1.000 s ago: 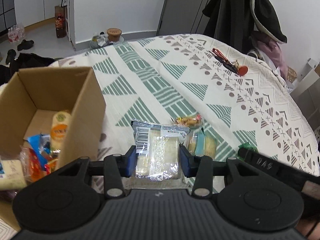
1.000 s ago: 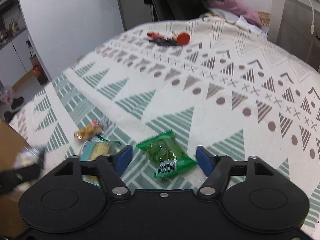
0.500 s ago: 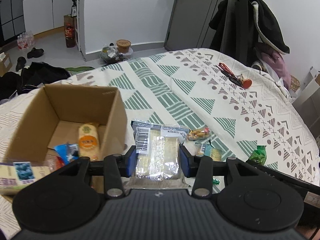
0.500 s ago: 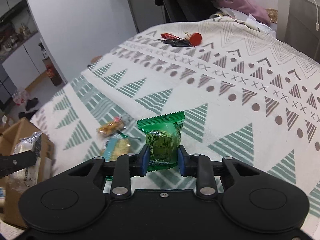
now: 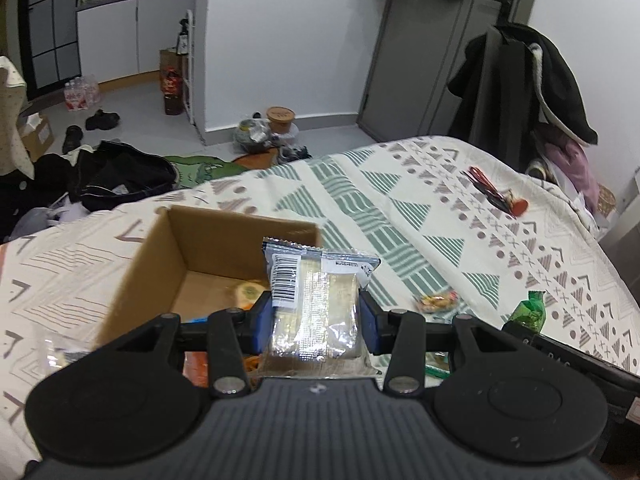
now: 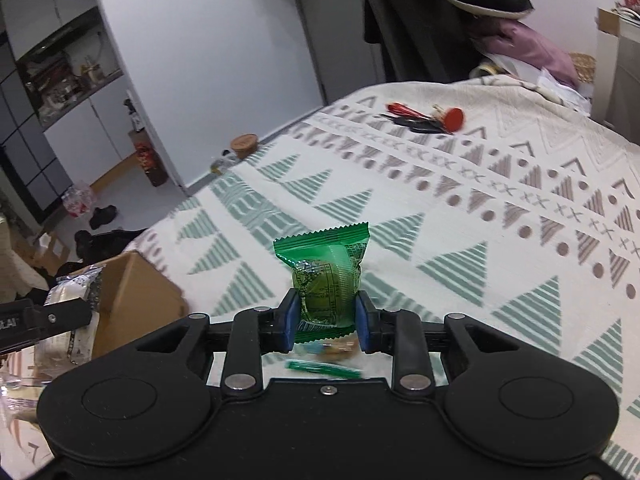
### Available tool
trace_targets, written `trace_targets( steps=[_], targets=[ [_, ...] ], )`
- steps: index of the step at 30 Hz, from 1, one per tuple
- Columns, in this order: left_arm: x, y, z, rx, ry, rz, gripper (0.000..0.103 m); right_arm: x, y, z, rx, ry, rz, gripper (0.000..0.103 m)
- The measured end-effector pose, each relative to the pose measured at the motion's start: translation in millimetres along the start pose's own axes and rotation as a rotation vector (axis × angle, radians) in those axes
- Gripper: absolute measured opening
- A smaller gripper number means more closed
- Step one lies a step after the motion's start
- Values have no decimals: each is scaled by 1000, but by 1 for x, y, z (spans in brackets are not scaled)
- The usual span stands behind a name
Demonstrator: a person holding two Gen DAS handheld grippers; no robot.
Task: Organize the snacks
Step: 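Carry the white bread and green candy into the cardboard box and open both tools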
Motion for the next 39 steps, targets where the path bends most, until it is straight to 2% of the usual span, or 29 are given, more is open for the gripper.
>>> trace_targets(
  steps=[8,20,30,39],
  targets=[
    [-32,15,14,38,28,37,43,-48,9,20,48,51,59,28],
    [-81,34,25,70,47,97,43,-111,10,26,89,106,127,28],
    [-108,40,13,42,16,136,43,-142,9,12,79,112,156,28],
    [-116,46,-17,6,-36,153,44,-156,8,-4,70,112,174,28]
  ],
)
Point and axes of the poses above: each gripper's, at about its wrist camera, not at the fingertips, and z roughly against the way its jaws point, x to its right, y to its top, the point moved 1 cm from there along -z, roughly the way its jaws point, and after that the axes turned 9 degrees about z, right-handed, at the moved point
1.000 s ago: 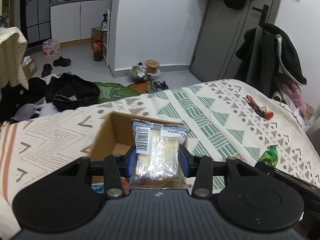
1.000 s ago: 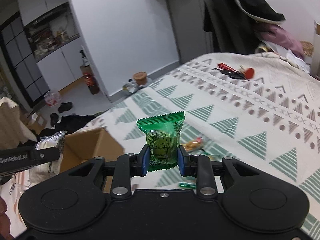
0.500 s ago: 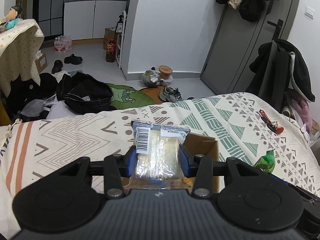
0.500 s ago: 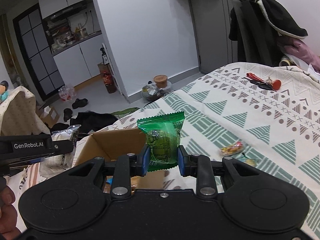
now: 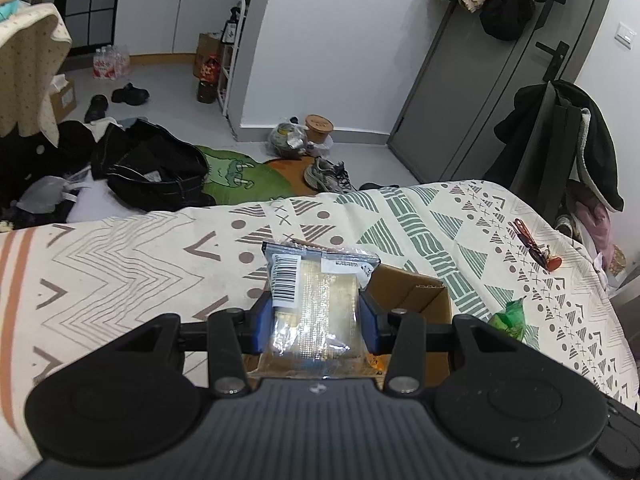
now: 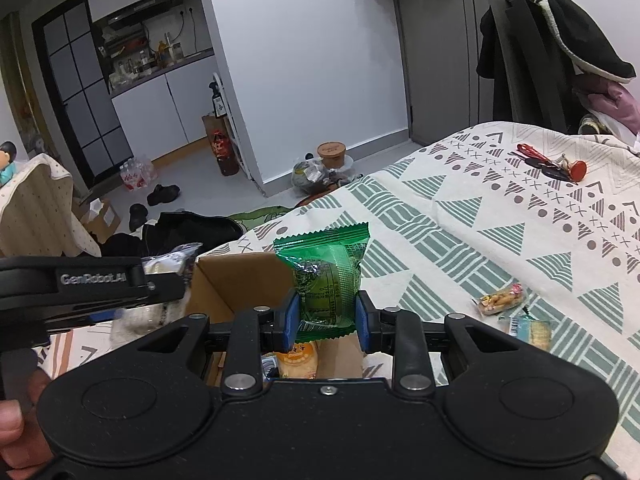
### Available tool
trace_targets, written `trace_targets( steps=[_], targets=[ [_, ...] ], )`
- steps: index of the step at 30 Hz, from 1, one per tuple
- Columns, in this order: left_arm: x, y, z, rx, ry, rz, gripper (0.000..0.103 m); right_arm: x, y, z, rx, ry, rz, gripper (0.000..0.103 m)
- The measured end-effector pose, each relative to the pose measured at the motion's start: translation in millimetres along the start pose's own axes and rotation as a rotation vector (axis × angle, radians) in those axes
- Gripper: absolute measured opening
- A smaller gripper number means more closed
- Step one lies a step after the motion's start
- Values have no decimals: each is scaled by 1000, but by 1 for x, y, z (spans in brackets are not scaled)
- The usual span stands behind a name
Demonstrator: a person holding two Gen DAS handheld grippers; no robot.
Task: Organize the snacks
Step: 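Carry the white bread and green candy into the cardboard box and open both tools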
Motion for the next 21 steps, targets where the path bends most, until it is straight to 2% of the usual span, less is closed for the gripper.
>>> trace_targets(
  steps=[9,13,15,17,21],
  targets=[
    [-10,11,-13,-6,-51,11,47,-16,1,-21,-17,22,25,29],
    [-16,14,-17,-17,-27,22,47,-19,0,-25,-20,19,40,32],
    [-18,13,-18,-28,-20,30,47,-19,0,-25,-19,12,43,36],
    [-19,12,-19,-35,-15,27,50,-17,0,-23,-20,9,33,38],
    [-16,9,-14,-28,-2,18,63,-15,-2,-19,-26,6,25,40]
  ],
)
Point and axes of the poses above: each gripper's, at about its wrist camera, not at the fingertips, and z roughly against the way its jaws point, x to its right, y to its top, the point moved 1 cm from there along -z, roughly the way its jaws point, and after that the axes turned 9 degrees about z, right-handed, at the moved point
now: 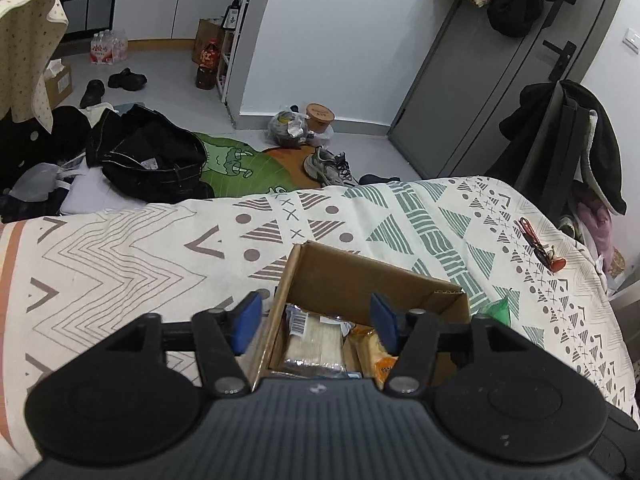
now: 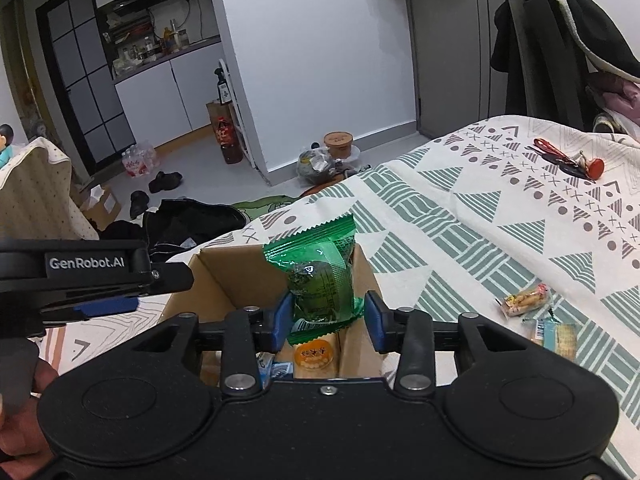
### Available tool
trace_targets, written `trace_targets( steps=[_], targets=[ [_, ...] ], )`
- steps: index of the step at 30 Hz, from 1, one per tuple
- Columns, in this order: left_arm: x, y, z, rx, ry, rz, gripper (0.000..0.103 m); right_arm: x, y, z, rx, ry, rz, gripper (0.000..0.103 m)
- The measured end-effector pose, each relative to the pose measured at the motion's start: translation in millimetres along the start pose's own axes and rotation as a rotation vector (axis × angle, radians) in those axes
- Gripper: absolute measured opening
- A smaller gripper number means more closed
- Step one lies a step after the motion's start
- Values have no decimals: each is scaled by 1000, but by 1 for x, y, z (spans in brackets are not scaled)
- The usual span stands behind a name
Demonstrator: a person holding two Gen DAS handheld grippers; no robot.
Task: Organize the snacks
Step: 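Carry the white bread and green candy into the cardboard box and open both tools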
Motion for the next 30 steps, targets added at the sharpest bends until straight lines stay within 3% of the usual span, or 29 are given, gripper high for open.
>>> trace_targets(
  steps=[4,11,16,25,30],
  targets=[
    [4,-2,7,20,28,-16,78,1,0,7,7,11,1,41],
    [6,-5,21,34,42,-21,79,0,-3,10,2,55,12,41],
    [8,-7,31,42,56,-29,79,6,-3,19,10,37,0,44],
    [28,-18,43,71,47,-77,92,33,-6,38,5,-15,-40,59],
    [42,-25,44,68,34,-97,94,49,-10,45,-7,-41,-62,67]
  ],
)
Point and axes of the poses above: each gripper's, at about its wrist camera, not at the fingertips, and z roughly against the way its jaws point, x to its right, y to its top, the point moved 1 cm from there along -z, roughly the way its jaws point, and after that the axes turned 9 degrees about z, right-handed, at the moved point
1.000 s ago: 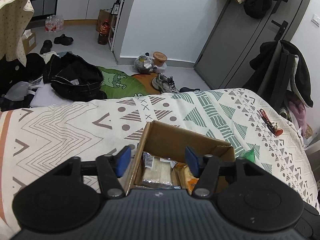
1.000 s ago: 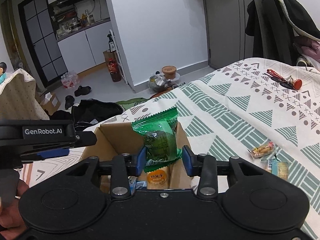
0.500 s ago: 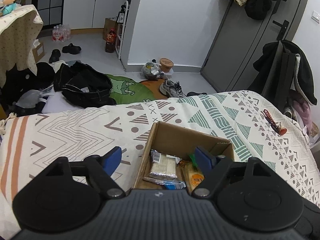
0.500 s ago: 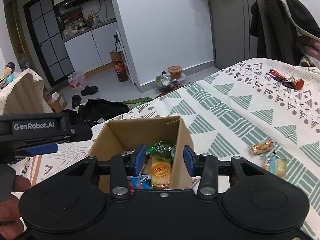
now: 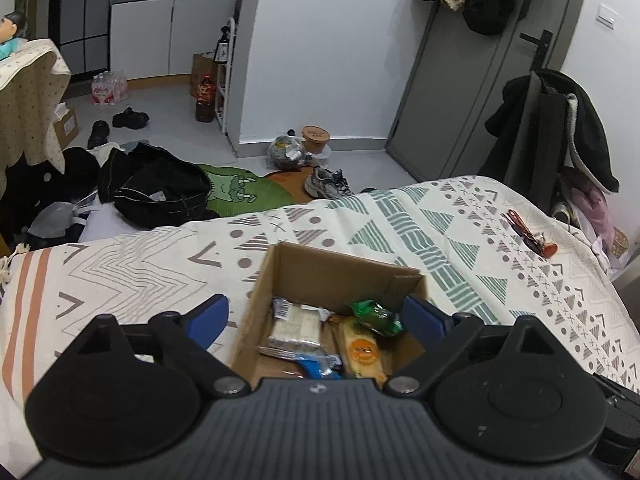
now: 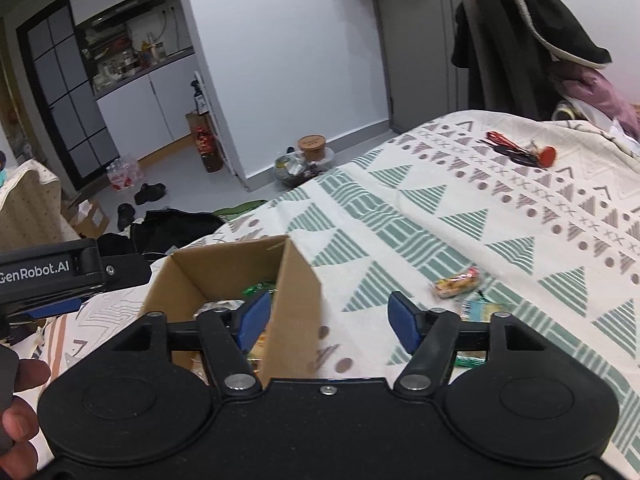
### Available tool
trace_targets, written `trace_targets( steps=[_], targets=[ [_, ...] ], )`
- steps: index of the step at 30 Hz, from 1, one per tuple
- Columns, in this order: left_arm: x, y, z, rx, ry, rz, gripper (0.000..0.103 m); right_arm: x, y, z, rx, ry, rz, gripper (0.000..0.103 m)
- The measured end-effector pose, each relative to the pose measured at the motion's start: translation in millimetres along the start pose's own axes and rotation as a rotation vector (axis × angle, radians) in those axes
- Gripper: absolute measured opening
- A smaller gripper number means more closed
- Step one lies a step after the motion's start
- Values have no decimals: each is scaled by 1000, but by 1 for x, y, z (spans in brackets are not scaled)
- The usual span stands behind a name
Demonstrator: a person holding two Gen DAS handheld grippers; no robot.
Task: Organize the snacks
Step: 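Carry the white bread and green candy into the cardboard box and open both tools, then move both tools back over the remaining snacks on the bed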
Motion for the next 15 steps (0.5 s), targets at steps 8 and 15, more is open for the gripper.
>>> trace_targets(
  steps=[8,15],
  targets=[
    [25,-16,-1,-1,-9,-31,94,30,-10,1,-41,-63,-48,70],
    [58,-29,-8,-12,-26,-78,94,51,-17,4,-38,-86,-76,76]
  ],
)
Point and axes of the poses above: each gripper's, at about its wrist camera, not at the fingertips, and z roughly against the way its jaws point, x to its right, y to its top, the point moved 1 cm from there along -z, roughly the way its jaws point, and after that the axes turned 9 degrees about z, right-handed, at the moved point
